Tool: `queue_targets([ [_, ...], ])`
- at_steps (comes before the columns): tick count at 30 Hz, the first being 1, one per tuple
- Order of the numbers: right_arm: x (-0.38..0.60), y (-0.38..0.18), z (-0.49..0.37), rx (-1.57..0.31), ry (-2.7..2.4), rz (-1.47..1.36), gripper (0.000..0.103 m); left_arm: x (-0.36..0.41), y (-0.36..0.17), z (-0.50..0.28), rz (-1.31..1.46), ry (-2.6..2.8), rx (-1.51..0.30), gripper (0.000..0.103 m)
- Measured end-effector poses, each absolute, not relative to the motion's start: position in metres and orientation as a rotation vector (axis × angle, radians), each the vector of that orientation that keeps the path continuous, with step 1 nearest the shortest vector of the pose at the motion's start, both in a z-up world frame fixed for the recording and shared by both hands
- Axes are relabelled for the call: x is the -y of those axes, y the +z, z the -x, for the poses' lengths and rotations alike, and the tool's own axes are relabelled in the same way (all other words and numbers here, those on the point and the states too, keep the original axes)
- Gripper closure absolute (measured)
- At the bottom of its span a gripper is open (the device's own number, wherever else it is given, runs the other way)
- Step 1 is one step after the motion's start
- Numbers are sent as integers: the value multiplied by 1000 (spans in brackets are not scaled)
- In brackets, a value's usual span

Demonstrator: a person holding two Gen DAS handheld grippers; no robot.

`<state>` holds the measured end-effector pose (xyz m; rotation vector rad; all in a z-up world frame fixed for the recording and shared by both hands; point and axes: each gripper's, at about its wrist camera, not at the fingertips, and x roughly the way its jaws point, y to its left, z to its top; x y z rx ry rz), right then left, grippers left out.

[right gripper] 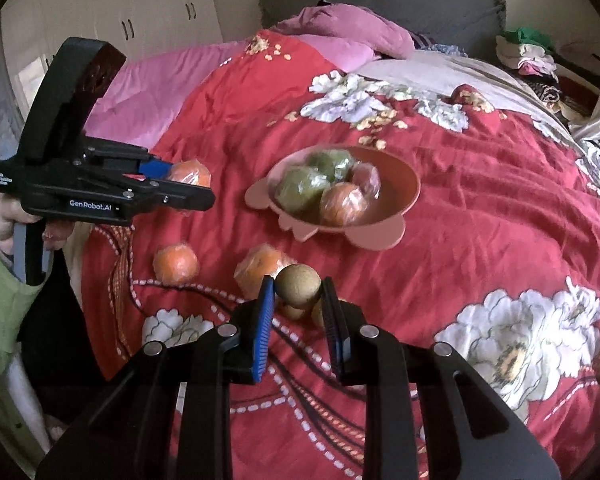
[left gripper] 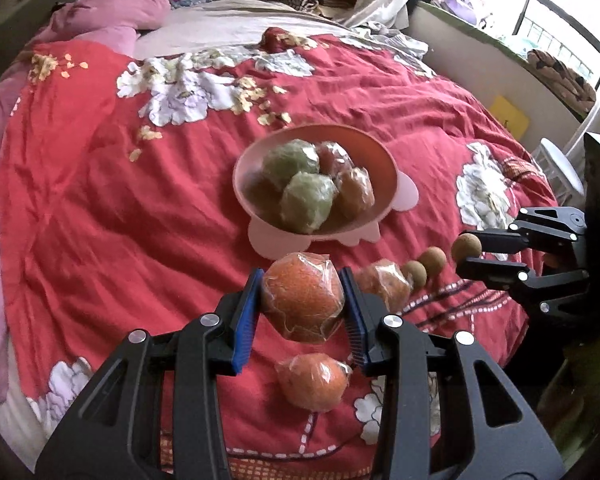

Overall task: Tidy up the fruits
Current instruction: 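Carry the wrapped orange and brown fruit over the pink plate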

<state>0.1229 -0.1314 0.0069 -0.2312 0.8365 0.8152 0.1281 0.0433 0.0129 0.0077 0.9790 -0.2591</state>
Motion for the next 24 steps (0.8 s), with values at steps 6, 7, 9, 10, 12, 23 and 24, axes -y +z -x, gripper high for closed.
queue_targets([
  [6,130,17,-137,-811,811,223,80,-45,19,-141,-4,-247,-963,73],
  [7,130,18,-140,-808,808,223,80,-46,20,-144,-3,-245,-958,73],
  [9,129,21,-147,-800,807,220,80,-46,21,-150,-1,-247,-956,73],
  [10,129,22,-150,-799,806,222,80,-47,21,-154,1,-245,-953,73],
  [12,127,23,-156,-797,802,221,80,-48,20,-159,0,-241,-953,73],
  [23,115,25,-188,-790,790,219,80,-55,8,-194,24,-235,-933,73],
  [24,114,25,-191,-790,788,220,80,-55,7,-197,19,-234,-933,73],
])
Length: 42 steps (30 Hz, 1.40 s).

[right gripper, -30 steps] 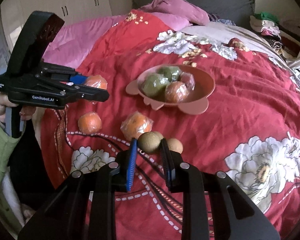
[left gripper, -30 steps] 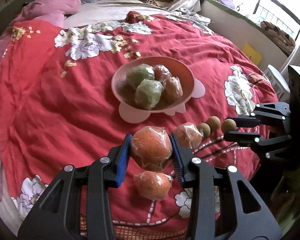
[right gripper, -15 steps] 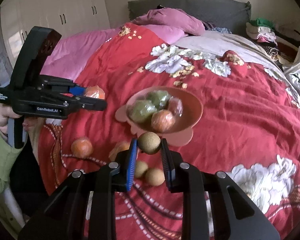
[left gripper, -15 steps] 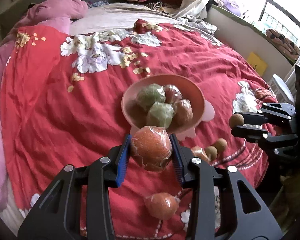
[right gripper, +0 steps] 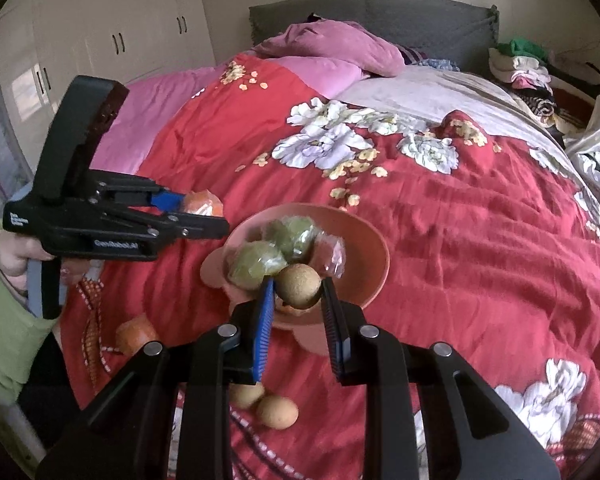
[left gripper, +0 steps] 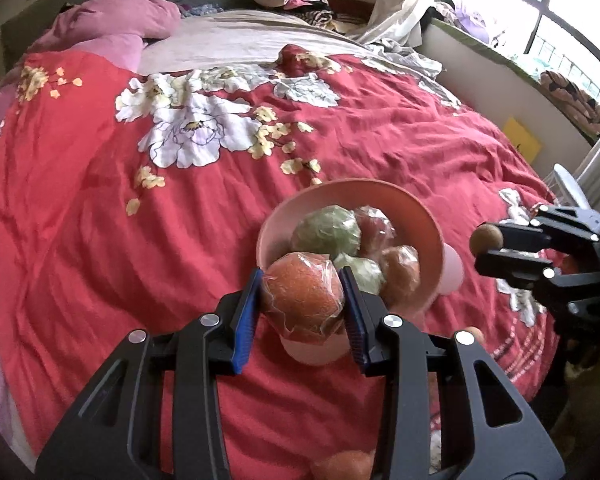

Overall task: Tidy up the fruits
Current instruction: 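Carry the wrapped orange and brown fruit over the pink plate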

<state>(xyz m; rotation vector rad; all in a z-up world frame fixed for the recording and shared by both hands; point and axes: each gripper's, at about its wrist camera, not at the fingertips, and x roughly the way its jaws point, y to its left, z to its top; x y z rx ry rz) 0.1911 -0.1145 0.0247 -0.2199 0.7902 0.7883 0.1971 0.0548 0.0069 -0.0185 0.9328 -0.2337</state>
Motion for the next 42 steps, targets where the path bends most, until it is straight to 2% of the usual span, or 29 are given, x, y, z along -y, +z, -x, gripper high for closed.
queue_targets([
  [42,79,-2,-243,-856,804,290,80,-38,-27,-228,-11,-328,-962,73],
])
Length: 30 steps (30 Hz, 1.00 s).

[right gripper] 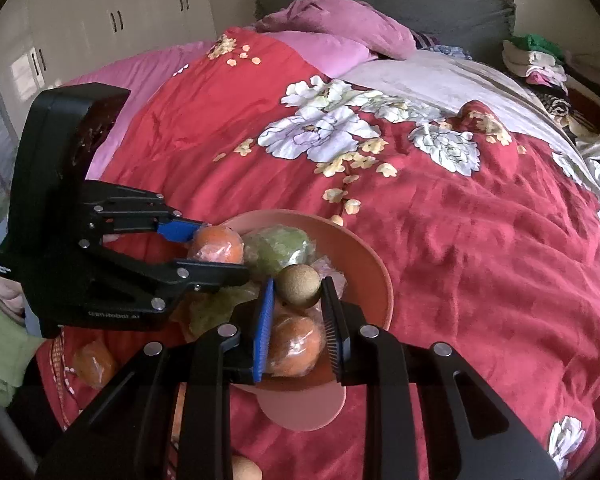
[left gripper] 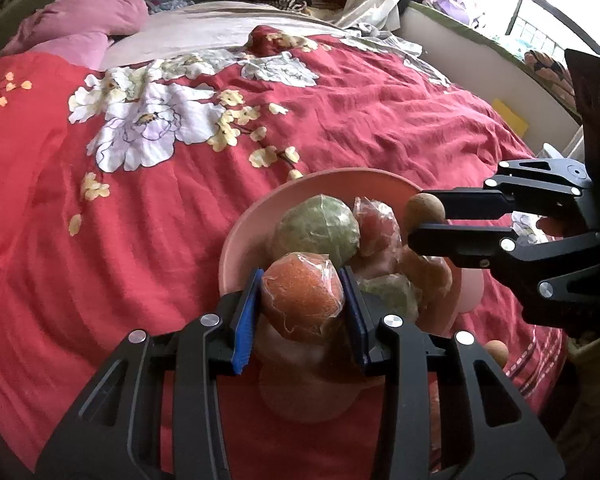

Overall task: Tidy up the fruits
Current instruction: 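Carry the wrapped orange and brown fruit over the pink plate, then open the left tool to set the orange in the plate while the right tool releases the brown fruit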

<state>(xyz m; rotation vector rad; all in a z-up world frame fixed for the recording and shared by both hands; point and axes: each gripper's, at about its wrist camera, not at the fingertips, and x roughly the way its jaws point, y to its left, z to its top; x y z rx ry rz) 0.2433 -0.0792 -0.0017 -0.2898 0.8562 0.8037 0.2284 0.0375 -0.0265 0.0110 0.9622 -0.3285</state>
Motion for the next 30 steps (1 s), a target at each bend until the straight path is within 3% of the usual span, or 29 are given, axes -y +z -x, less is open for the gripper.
queue_targets([
  [25,69,-18,-250,-896,807,330,80,-34,-27,-227,-17,-334,-964,73],
  [30,70,-19,-250,-895,802,329,75,-34,-27,-228,-18,-332,-963,73],
])
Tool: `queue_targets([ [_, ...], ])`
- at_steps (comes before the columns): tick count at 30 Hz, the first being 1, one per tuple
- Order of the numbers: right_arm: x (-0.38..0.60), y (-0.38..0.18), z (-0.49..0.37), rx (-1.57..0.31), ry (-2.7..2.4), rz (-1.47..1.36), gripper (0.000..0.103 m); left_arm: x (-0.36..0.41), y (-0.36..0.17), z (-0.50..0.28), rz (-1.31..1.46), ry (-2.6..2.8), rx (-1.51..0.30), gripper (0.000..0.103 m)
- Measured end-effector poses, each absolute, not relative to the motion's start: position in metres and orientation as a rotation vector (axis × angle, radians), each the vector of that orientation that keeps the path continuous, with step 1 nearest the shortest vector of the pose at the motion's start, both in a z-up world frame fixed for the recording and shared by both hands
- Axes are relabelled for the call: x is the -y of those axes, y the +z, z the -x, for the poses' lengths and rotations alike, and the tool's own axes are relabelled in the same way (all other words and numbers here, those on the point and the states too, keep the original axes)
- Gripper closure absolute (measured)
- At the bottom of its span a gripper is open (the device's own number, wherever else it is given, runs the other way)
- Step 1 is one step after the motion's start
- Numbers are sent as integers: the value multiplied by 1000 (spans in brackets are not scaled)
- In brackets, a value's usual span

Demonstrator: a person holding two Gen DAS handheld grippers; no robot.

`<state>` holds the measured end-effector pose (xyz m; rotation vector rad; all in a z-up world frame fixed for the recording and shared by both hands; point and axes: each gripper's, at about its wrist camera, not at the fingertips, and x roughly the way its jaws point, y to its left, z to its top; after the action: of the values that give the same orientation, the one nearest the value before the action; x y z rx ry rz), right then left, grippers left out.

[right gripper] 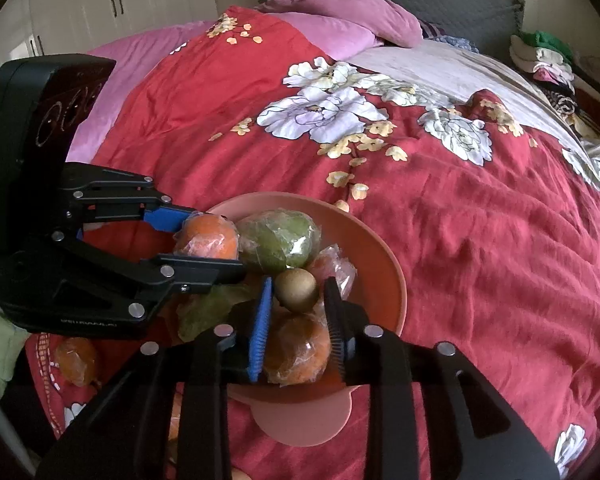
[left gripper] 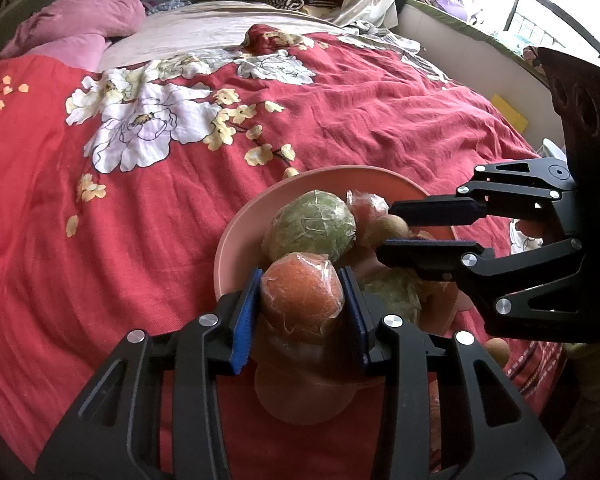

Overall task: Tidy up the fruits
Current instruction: 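Open the left tool to set the orange in the plate while the right tool releases the brown fruit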

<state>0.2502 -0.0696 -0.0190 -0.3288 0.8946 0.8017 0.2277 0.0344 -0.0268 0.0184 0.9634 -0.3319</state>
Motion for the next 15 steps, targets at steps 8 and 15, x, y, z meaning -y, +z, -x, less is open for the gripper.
queue_targets([
  [8,76,-16,-249,-884,794,312,69,-34,-27,-228,-21,-329,-964,73],
  [15,85,-10,-247,-870,787,286,63,-33,-27,-227,-19,-328,-964,73],
])
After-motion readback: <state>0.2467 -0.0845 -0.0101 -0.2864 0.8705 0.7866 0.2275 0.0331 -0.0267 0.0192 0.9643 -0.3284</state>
